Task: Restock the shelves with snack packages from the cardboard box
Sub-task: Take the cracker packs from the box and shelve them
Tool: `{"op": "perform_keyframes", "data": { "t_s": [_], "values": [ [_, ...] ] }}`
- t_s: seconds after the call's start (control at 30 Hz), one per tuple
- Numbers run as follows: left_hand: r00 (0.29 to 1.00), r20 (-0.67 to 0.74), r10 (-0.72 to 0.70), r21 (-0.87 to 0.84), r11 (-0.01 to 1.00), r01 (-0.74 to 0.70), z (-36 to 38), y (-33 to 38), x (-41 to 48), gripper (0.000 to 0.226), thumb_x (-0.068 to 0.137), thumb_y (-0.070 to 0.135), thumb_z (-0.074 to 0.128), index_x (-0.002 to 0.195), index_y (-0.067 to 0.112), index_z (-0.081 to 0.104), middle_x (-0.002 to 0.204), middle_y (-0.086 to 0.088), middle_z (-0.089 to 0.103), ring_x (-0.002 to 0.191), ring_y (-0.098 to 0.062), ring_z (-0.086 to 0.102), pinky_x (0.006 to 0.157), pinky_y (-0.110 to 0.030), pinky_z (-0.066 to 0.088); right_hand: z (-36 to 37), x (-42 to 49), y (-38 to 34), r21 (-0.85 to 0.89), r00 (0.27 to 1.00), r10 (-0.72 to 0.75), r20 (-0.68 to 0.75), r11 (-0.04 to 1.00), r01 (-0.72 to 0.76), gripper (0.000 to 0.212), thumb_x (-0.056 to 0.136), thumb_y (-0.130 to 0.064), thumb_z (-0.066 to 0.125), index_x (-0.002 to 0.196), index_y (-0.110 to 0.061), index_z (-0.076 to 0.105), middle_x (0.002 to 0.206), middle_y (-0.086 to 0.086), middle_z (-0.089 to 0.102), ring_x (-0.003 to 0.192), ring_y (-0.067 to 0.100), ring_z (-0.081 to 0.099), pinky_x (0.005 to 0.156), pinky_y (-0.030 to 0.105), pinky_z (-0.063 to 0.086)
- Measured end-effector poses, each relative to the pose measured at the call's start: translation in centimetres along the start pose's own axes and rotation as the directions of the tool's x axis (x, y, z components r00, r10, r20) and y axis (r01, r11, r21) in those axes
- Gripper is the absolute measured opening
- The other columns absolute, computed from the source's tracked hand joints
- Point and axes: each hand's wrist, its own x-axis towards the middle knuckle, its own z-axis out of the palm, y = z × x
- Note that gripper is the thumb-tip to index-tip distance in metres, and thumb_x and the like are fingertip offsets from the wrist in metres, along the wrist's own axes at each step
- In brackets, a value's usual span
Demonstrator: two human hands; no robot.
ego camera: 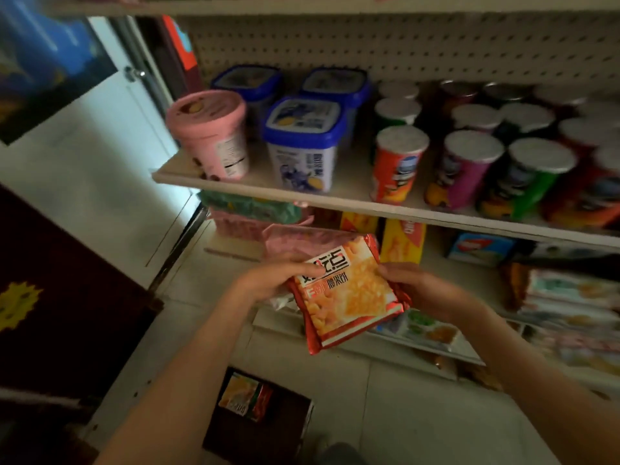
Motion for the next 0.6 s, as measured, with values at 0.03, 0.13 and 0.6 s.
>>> {"op": "perform_keyframes", "data": {
  "t_s": [0.03, 0.13, 0.6],
  "values": [
    [0.999, 0.033, 0.003, 0.022, 1.0, -0.004, 1.9, 1.0, 0.9, 0.016, 0.087, 0.001, 0.056, 0.095, 0.011, 0.066, 0.079, 0.0, 0.075, 0.069, -0.01, 0.07, 0.062, -0.02, 0.056, -1.5, -1.6, -0.2, -0.009, 1.0, -0.013, -0.023, 1.0, 0.013, 0.034, 0.086, -0.027, 0.06, 0.108, -0.002, 0.062, 0.097, 0.014, 0.071, 0.081, 0.023, 0.07, 0.064, 0.028, 0.058],
    [0.993, 0.114, 0.023, 0.134, 0.99, -0.038, 8.2, 3.7, 3.1, 0.018, 0.086, 0.005, 0.061, 0.099, 0.016, 0.064, 0.087, 0.003, 0.074, 0.08, -0.01, 0.069, 0.08, -0.026, 0.055, -6.4, -6.4, -0.1, 0.041, 0.992, -0.047, -0.118, 0.998, 0.053, 0.04, 0.08, -0.023, 0.062, 0.113, -0.001, 0.061, 0.102, 0.016, 0.071, 0.085, 0.024, 0.071, 0.069, 0.029, 0.058],
    [0.908, 0.369, 0.199, -0.022, 0.979, -0.205, 31.2, 11.9, 9.4, 0.034, 0.066, 0.032, 0.08, 0.096, 0.017, 0.074, 0.088, -0.003, 0.074, 0.077, -0.015, 0.069, 0.068, -0.026, 0.056, -24.2, -23.5, -0.5, 0.066, 0.875, -0.247, -0.417, 0.952, 0.3, 0.033, 0.082, -0.021, 0.059, 0.107, 0.0, 0.063, 0.102, 0.016, 0.071, 0.087, 0.026, 0.07, 0.068, 0.031, 0.057]
  ]
}}
